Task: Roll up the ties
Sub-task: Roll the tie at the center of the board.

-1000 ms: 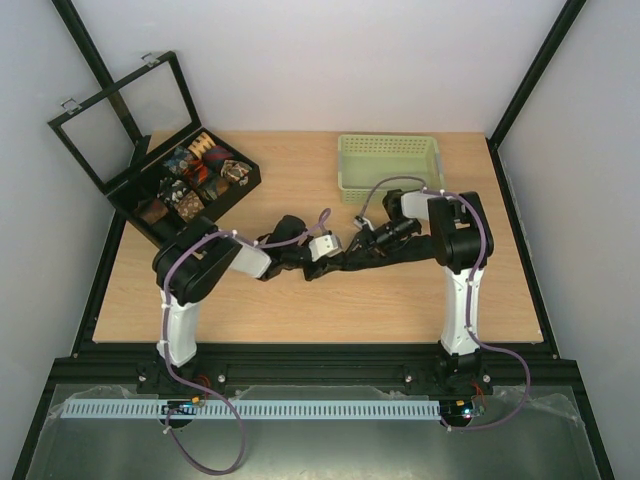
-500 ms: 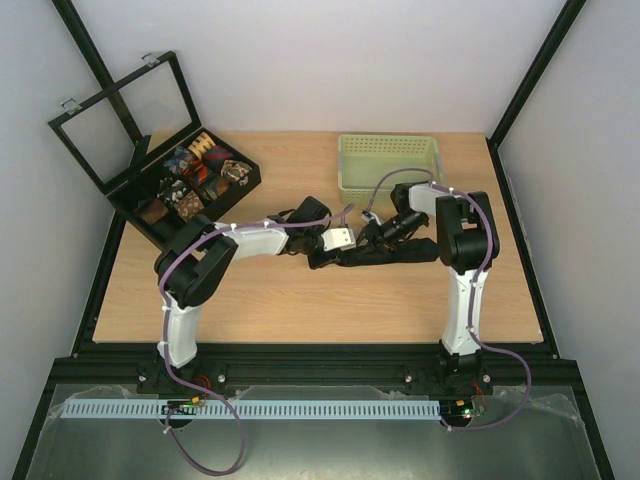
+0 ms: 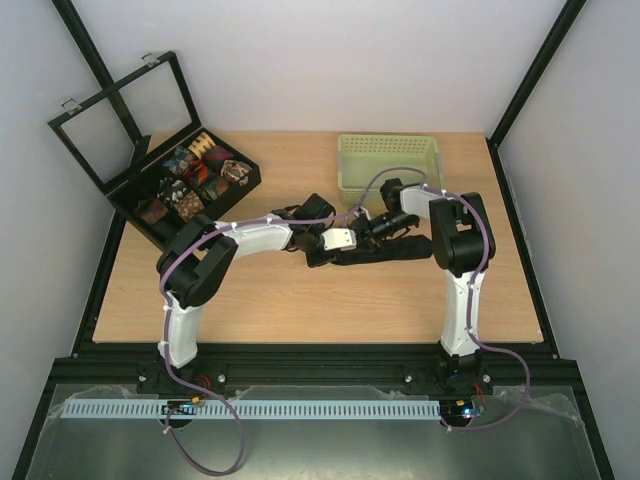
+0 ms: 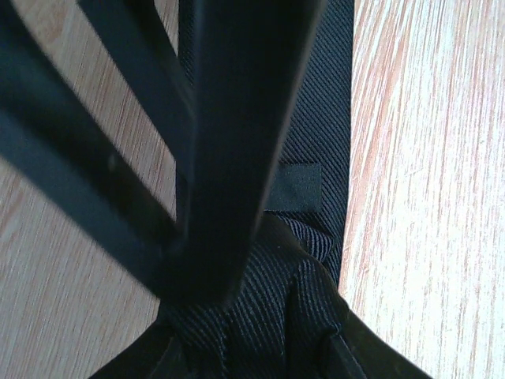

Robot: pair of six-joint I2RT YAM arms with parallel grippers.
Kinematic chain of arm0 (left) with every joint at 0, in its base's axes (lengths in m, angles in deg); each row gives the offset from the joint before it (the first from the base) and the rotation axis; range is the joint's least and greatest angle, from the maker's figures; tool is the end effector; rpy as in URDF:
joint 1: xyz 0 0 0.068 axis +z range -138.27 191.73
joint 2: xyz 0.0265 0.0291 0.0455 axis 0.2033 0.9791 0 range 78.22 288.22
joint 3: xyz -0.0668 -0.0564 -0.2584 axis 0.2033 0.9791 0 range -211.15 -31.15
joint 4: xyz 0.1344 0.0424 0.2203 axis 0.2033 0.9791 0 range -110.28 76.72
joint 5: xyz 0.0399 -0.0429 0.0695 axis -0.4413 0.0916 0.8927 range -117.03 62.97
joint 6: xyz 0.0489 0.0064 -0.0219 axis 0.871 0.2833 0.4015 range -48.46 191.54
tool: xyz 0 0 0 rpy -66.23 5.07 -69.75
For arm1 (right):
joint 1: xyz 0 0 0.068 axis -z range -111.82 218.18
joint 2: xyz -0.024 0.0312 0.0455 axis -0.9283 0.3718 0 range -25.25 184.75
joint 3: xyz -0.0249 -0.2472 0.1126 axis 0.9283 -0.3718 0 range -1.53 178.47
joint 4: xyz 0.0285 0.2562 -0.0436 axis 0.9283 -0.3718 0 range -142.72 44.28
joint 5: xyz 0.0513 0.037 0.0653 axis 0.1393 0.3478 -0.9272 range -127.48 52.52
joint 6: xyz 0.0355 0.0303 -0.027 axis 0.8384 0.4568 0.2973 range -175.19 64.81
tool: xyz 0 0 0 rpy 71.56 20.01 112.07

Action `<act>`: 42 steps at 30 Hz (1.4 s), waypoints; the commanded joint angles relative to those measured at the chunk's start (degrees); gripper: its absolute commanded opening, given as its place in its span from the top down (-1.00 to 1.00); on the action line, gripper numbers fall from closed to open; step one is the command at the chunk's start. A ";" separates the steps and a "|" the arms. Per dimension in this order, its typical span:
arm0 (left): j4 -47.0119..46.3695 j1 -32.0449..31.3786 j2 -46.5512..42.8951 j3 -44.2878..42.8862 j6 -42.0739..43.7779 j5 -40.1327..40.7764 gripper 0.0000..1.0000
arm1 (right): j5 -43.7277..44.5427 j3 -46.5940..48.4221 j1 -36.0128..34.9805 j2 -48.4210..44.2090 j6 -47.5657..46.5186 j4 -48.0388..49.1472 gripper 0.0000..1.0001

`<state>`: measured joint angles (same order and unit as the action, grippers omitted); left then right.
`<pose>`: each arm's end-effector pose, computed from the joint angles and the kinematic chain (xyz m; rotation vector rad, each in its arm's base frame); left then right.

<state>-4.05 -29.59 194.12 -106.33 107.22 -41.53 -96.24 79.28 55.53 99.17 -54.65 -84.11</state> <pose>0.3091 -0.2836 0.1456 1.6662 1.9397 -0.3621 0.3845 0.1174 0.1141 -0.3939 2.6970 1.5450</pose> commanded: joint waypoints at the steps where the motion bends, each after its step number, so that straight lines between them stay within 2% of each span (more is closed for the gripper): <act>1: 8.09 -0.25 3.05 1.07 0.75 3.01 0.52 | 1.78 -1.55 -2.81 -0.42 3.23 4.56 0.37; 8: 8.29 -0.25 3.31 1.02 0.58 2.98 0.51 | 7.15 -2.86 -4.56 -0.48 0.21 4.62 0.46; 12: 8.40 -0.25 3.61 0.82 0.79 2.99 0.51 | 6.99 -3.72 -4.54 -1.55 -2.18 2.41 0.26; 15: 8.38 -0.25 3.47 0.74 0.76 2.84 0.51 | 6.69 -5.47 -4.58 -2.95 -1.92 3.56 0.27; 18: 8.51 -0.25 3.70 0.72 0.69 2.81 0.51 | 8.22 -6.04 -4.94 -2.73 -0.19 5.53 0.42; 22: 8.52 -0.17 3.83 0.82 0.70 2.53 0.45 | 10.93 -4.99 -4.90 -1.26 -0.53 5.93 0.95; 24: 8.09 0.11 3.89 0.95 0.46 1.99 0.36 | 11.17 -5.14 -4.10 -0.60 -1.23 5.47 0.97; 28: 5.55 1.80 3.17 1.27 -1.07 -2.36 0.04 | 11.23 -5.73 -2.06 1.76 -4.44 2.29 0.97; 30: 2.85 2.85 2.47 2.04 -1.55 -6.06 -0.13 | 11.02 -6.17 -1.20 2.52 -5.30 2.00 0.97; 34: -4.84 3.72 0.53 5.01 -2.54 -10.37 -0.28 | 11.48 -6.10 -0.10 3.66 -6.09 1.39 0.97; 42: -30.83 5.27 -2.94 15.75 -10.26 -22.42 -0.41 | 13.09 -4.47 0.93 5.18 -6.72 0.94 0.97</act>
<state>-21.67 -24.63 192.65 -94.72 101.83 -56.09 -92.64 75.24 56.54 100.87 -60.03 -79.74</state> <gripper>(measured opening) 0.696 0.025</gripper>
